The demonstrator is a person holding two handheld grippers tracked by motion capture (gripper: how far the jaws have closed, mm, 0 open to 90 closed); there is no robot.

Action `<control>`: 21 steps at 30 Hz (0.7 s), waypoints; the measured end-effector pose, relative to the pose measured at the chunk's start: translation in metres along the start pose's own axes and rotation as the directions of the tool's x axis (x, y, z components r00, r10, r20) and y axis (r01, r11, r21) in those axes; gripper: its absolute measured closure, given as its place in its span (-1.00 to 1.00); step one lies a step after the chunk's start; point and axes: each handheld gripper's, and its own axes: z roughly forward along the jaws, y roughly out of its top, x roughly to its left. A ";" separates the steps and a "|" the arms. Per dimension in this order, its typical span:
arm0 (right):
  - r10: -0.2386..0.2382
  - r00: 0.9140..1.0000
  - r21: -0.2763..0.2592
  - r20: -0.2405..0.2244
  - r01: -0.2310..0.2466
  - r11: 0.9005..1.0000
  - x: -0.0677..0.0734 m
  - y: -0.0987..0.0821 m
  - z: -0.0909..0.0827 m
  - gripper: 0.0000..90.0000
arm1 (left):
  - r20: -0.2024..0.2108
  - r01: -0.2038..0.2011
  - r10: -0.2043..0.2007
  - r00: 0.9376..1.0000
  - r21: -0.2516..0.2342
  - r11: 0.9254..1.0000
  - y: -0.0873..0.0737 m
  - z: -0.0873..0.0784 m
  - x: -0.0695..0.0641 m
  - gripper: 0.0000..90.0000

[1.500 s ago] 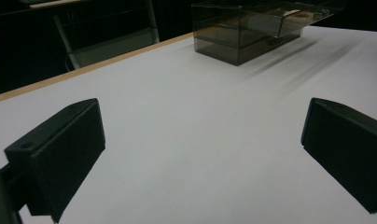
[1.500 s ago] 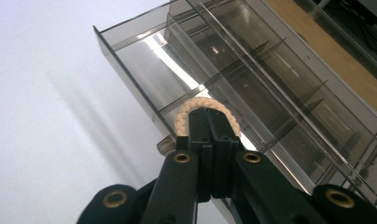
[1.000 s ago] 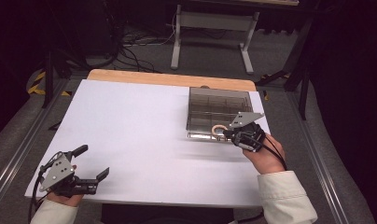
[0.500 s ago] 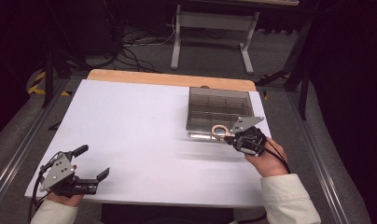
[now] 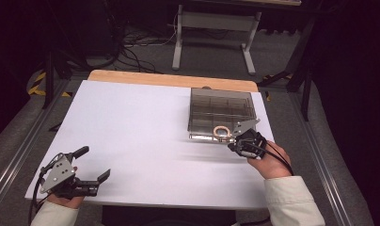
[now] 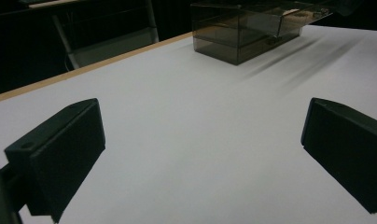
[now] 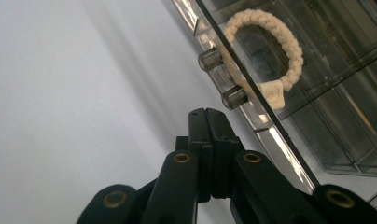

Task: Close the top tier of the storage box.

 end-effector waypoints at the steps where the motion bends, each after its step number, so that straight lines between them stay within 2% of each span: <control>1: 0.004 1.000 0.003 -0.002 -0.004 1.000 0.000 0.000 0.000 1.00 | 0.000 0.000 0.000 1.000 0.000 1.000 0.000 0.000 0.000 -0.99; 10: 0.017 0.999 0.047 0.031 -0.019 0.999 -0.010 -0.003 0.007 1.00 | -0.001 0.004 -0.004 1.000 0.001 1.000 0.000 0.000 0.000 -0.99; 13: 0.024 0.999 0.051 0.039 -0.026 0.998 -0.014 -0.003 0.009 1.00 | -0.003 0.016 -0.016 1.000 -0.001 1.000 0.000 0.001 -0.001 -0.99; 21: 0.036 0.998 0.054 0.046 -0.039 0.998 -0.016 -0.002 0.011 1.00 | -0.002 0.016 -0.016 1.000 -0.001 1.000 0.000 0.001 -0.001 -0.99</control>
